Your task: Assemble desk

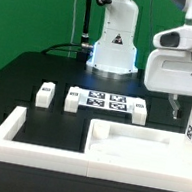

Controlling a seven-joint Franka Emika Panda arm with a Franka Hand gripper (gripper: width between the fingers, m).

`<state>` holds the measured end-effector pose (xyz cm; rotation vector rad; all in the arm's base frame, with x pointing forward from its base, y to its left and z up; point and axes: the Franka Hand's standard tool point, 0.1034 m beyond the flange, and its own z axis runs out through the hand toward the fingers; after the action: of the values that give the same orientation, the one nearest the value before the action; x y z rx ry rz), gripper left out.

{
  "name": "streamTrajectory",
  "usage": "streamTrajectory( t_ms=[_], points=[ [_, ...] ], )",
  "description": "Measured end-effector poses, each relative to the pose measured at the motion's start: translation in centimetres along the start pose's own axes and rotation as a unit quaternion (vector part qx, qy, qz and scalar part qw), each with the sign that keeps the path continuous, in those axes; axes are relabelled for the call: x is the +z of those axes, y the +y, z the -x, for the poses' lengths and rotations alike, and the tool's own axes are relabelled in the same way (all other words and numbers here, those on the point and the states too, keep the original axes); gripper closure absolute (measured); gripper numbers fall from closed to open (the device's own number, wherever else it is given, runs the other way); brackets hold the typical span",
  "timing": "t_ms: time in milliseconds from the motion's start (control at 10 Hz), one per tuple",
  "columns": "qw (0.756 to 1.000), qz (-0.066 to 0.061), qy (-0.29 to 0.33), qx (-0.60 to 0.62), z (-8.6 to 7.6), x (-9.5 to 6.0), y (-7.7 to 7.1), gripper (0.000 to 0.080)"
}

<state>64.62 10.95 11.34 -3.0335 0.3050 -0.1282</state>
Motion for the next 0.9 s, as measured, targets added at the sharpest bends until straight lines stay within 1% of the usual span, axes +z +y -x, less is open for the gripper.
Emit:
streamTrajectory(
  t_ms=[100, 200, 300, 400, 500, 600, 700, 800, 900],
  points=[
    [0.999, -0.007, -0.002, 0.043, 0.09, 0.12, -0.20, 0.0151],
    [0.999, -0.007, -0.003, 0.041, 0.09, 0.21, -0.07, 0.0292],
    [0.999, -0.007, -0.003, 0.045, 0.11, 0.22, -0.12, 0.0292],
    [0.995, -0.009, -0.004, 0.098, 0.15, 0.24, -0.24, 0.0431],
    [0.991, -0.006, -0.006, 0.134, 0.17, 0.31, 0.14, 0.0496],
    [0.987, -0.006, -0.006, 0.159, 0.16, 0.31, 0.20, 0.0496],
    [0.976, -0.005, -0.009, 0.218, 0.15, 0.31, 0.43, 0.0498],
    [0.960, -0.007, -0.012, 0.281, 0.15, 0.33, 0.58, 0.0504],
    [0.932, -0.009, -0.021, 0.361, 0.34, 0.39, 0.59, 0.0504]
  ],
)
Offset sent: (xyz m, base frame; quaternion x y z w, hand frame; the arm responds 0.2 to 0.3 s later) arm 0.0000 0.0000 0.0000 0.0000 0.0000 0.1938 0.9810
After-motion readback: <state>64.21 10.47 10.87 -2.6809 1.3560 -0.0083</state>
